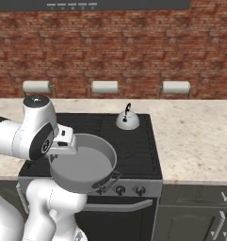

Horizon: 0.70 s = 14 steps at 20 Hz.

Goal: Pick the kettle from the cabinet and place it on a stove burner. Then pick the pot from the counter and place it on another stove burner. Finally, turn both burners on.

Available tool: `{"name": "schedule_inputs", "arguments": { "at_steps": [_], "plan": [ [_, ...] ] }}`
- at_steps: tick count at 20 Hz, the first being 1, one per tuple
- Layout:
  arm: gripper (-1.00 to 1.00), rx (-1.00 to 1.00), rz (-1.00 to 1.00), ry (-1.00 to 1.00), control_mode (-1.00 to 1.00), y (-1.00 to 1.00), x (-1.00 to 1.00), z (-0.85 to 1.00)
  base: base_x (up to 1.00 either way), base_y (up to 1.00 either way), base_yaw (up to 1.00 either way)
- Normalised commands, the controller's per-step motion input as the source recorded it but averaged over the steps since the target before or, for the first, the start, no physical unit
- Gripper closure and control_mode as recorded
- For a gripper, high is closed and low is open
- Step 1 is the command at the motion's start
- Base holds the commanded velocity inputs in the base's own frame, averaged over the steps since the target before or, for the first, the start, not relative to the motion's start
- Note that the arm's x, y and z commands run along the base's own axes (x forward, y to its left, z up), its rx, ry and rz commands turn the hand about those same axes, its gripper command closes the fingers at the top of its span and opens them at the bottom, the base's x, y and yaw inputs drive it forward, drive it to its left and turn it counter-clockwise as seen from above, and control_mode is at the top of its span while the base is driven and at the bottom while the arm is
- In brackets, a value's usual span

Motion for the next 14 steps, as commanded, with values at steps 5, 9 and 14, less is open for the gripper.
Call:
{"name": "schedule_inputs", "arguments": {
  "at_steps": [5,9,14],
  "plan": [
    [1.00,0.00,0.00,0.00,1.00,0.00,0.00,0.00,0.64,0.15,-0.06],
    [1.00,0.00,0.00,0.00,1.00,0.00,0.00,0.00,0.22,0.35,-0.17],
    [1.00,0.00,0.00,0.00,1.00,0.00,0.00,0.00,0.08,0.36,-0.17]
  ]
}}
